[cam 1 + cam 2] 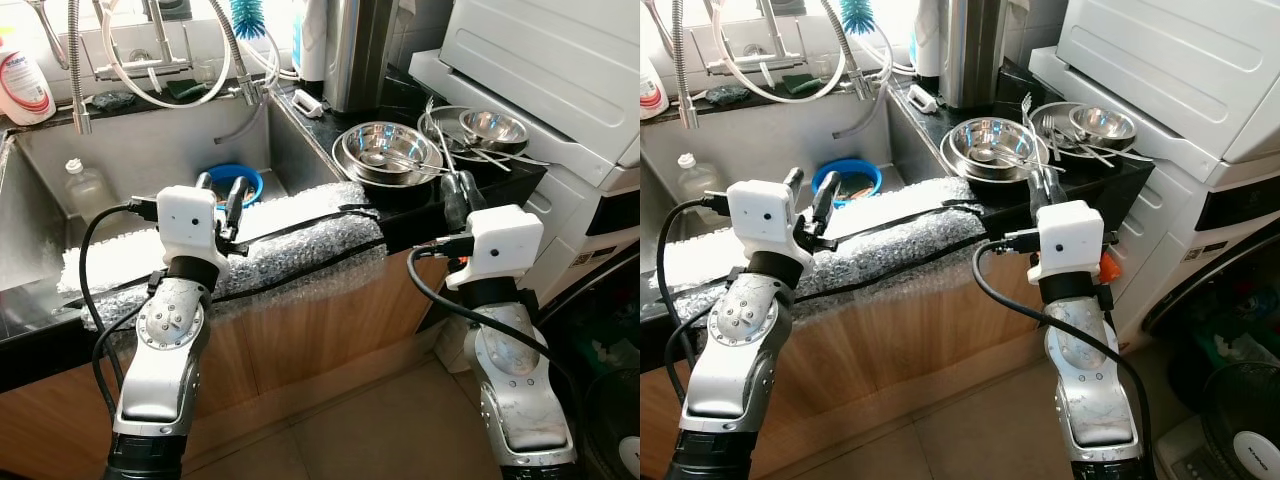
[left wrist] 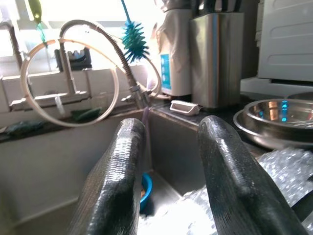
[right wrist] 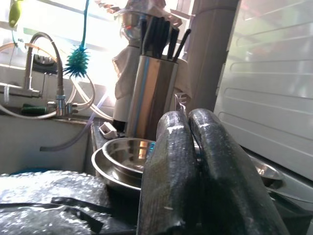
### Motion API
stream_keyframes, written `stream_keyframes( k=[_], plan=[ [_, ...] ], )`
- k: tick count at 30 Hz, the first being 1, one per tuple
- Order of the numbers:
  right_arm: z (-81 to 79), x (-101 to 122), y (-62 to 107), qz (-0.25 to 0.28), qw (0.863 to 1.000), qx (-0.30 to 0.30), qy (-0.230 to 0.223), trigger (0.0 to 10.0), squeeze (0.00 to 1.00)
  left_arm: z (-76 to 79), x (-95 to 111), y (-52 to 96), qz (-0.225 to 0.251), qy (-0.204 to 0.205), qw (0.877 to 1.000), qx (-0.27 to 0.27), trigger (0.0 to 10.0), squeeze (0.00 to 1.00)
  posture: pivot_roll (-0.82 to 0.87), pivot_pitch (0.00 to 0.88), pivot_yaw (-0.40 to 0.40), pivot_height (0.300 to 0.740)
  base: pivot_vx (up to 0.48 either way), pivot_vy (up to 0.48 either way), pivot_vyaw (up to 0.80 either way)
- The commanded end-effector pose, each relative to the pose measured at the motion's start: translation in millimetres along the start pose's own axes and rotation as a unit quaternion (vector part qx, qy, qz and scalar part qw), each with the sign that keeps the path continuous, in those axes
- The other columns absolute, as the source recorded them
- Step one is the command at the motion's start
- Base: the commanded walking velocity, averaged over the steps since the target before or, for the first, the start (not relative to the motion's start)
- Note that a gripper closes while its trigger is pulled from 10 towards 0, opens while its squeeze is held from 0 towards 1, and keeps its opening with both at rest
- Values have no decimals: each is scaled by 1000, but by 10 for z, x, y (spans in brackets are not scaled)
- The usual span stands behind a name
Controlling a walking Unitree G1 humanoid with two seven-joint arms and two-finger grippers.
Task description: Kitchen organization
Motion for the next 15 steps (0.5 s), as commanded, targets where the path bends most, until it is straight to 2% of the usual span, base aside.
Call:
stream_keyframes(
  k=[1,2,7,15],
  plan=[
    [-14,18,-3,4,1000,5,-3,10000,0,-5,12,-11,5,1,1000,2,10000,0,-61,0,-21,740,0,0,0],
    [-16,20,-4,5,1000,7,1,10000,0,-4,13,-10,5,1,1000,3,10000,0,-61,0,-23,740,0,0,0],
    [-46,19,-8,4,1000,17,4,10000,0,-6,17,-7,7,1,1000,4,10000,0,-62,0,-22,740,245,0,796],
    [-43,20,-5,6,1000,15,-3,10000,0,-3,20,-7,7,2,1000,4,10000,0,-63,0,-23,740,252,0,0]
  ],
)
Point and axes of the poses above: a point about 5 cm out from each wrist's last joint towards the gripper, its own y axis pointing back from the gripper into the wrist, its own x axis along the axis of the wrist's last joint, z = x × y, the point moved 4 cm from there along -y, pointing out of the wrist towards the gripper, and after that the axes turned 8 degrees about -y, right-handed, at the moved point
